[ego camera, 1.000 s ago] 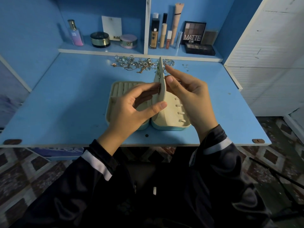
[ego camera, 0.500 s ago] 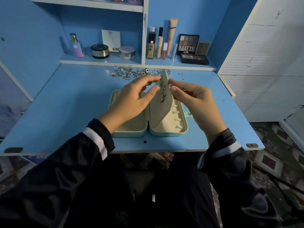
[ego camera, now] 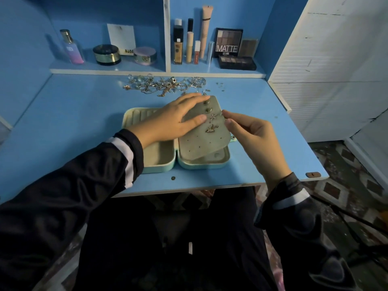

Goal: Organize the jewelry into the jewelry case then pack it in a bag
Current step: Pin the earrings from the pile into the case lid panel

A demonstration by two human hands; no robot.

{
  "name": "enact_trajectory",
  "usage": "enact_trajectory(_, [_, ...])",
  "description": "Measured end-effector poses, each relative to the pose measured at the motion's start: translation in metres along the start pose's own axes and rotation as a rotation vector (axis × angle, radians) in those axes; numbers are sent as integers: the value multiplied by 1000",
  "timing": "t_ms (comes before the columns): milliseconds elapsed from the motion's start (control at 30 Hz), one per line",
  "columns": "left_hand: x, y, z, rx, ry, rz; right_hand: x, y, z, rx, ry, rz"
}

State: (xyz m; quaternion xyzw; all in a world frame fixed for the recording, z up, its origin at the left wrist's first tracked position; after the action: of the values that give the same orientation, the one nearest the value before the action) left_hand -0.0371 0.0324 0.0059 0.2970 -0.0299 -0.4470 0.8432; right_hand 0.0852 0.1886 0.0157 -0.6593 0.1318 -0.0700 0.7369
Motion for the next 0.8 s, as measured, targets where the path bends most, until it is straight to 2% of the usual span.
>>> enact_trajectory(267, [-5, 1, -9, -75, -60, 24, 5, 30, 8, 160, 76, -9])
enact_trajectory(567, [-8, -1, -10, -140, -110, 29, 6, 33, 6, 477, 74, 119])
enact_trajectory(800, [-25, -10, 8, -84, -231, 13, -21, 26, 17, 508, -59, 41])
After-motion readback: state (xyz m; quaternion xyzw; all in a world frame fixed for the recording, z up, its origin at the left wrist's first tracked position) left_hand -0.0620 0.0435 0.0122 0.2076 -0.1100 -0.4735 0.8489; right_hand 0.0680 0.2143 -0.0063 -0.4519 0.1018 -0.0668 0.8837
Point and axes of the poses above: each hand's wrist, its own x-axis away from the middle knuckle, its own z-axis out of the back of the hand, y = z × x, the point moved 5 cm from there along -x, towards the middle knuckle, and after that the axes turned 3 degrees about -z, right-handed, at the moved point
